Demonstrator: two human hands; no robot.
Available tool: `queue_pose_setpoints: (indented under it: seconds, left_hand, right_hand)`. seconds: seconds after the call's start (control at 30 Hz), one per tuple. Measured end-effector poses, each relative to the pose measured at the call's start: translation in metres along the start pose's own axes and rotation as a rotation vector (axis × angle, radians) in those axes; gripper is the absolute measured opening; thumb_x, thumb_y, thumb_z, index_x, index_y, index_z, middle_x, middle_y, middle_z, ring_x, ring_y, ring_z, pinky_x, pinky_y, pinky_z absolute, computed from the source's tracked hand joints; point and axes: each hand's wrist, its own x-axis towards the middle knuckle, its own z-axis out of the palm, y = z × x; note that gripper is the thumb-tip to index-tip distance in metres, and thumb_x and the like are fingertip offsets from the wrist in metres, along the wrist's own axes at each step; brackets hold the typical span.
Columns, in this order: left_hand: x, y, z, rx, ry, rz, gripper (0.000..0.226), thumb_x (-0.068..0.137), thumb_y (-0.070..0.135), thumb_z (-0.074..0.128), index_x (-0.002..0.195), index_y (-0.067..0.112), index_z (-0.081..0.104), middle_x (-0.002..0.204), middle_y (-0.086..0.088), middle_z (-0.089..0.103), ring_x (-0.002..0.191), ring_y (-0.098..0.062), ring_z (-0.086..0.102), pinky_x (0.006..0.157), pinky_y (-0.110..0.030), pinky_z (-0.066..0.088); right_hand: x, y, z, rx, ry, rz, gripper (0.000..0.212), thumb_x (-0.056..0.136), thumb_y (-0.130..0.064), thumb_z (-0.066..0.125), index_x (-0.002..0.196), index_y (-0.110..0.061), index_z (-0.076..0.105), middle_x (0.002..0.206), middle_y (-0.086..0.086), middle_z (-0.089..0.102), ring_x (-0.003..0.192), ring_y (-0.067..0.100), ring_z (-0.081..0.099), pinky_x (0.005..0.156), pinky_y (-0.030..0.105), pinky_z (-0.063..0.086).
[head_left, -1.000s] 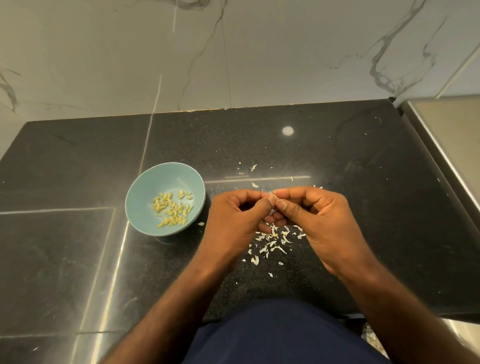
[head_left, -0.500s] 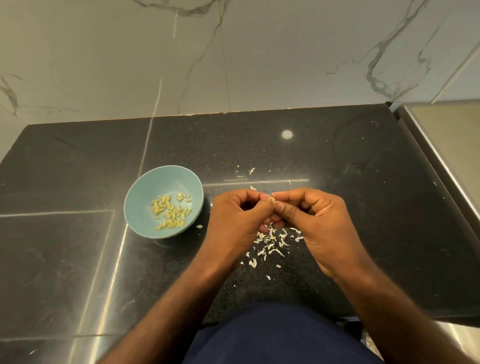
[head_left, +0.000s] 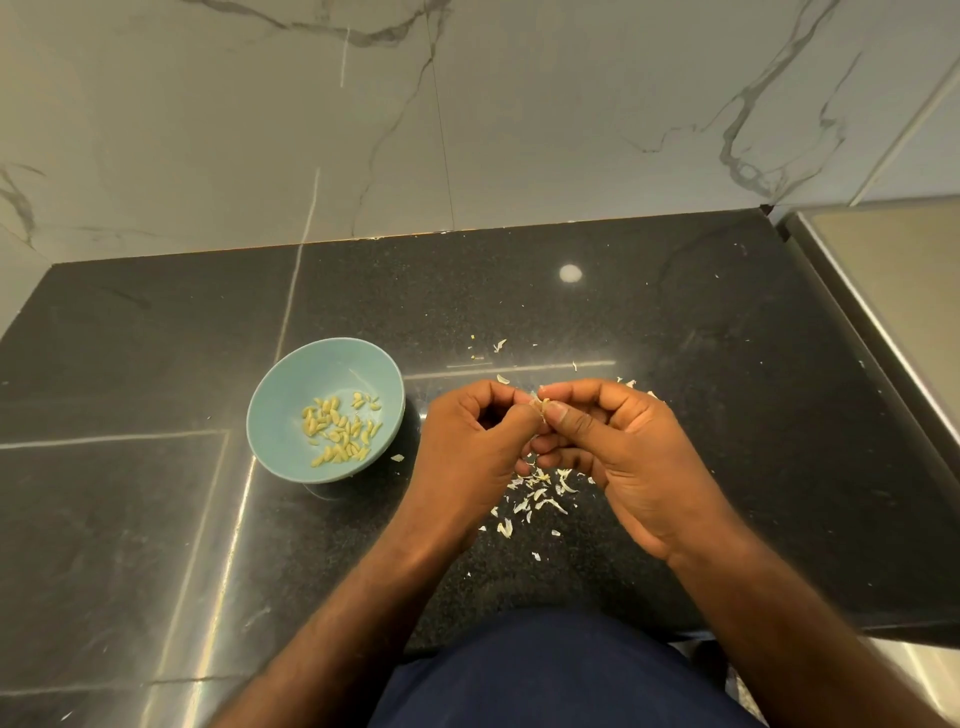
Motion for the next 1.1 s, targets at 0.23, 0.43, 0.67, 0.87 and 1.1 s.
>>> queue_pose_setpoints:
  seconds: [0.23,0.43,0.67,0.87,1.1]
  left_hand:
    - [0.002,-0.005,-0.002,-0.034,0.090,-0.035,0.011,0.095,0.018,0.062,0.088,0.012,0.067,0.068,0.002,0.066,0.062,-0.014,0.062,0.060,-0.032,0.054]
    - [0.001,-0.002,0.002,-0.038,-0.061,0.007,0.014,0.091,0.018,0.069,0.101,0.009,0.073,0.086,-0.006,0.075,0.071,-0.012,0.067,0.059,-0.024,0.055]
    - [0.001,-0.006,0.000,0.003,-0.105,0.020,0.012,0.092,0.010,0.067,0.101,0.011,0.074,0.084,-0.006,0.075,0.070,-0.013,0.069,0.064,-0.022,0.057]
    - [0.002,-0.006,0.000,0.022,-0.086,0.022,0.009,0.092,0.011,0.067,0.097,0.009,0.074,0.080,-0.005,0.075,0.068,-0.014,0.070,0.062,-0.022,0.056]
    - [0.001,-0.008,0.002,0.078,-0.026,0.040,0.005,0.089,0.009,0.070,0.087,0.011,0.074,0.072,-0.006,0.073,0.062,-0.013,0.068,0.058,-0.021,0.055]
  right_hand:
    - [0.001,0.001,-0.005,-0.097,0.112,-0.147,0.015,0.082,-0.013,0.069,0.097,-0.008,0.069,0.081,0.008,0.072,0.077,0.022,0.069,0.068,0.030,0.058]
    - [0.001,0.003,-0.009,-0.370,0.122,-0.215,0.010,0.089,-0.009,0.071,0.098,-0.014,0.073,0.085,0.005,0.075,0.080,0.023,0.072,0.076,0.039,0.060]
    - [-0.003,0.001,-0.008,-0.497,0.169,-0.265,0.012,0.086,-0.012,0.074,0.093,-0.022,0.074,0.085,-0.003,0.075,0.080,0.015,0.072,0.078,0.036,0.061]
    - [-0.005,0.000,-0.005,-0.551,0.152,-0.291,0.013,0.087,-0.014,0.073,0.093,-0.025,0.073,0.087,-0.008,0.074,0.083,0.012,0.072,0.078,0.032,0.061]
    - [-0.008,0.003,-0.002,-0.774,0.139,-0.538,0.016,0.087,-0.006,0.074,0.099,-0.017,0.074,0.090,-0.015,0.072,0.087,0.001,0.069,0.076,0.011,0.052]
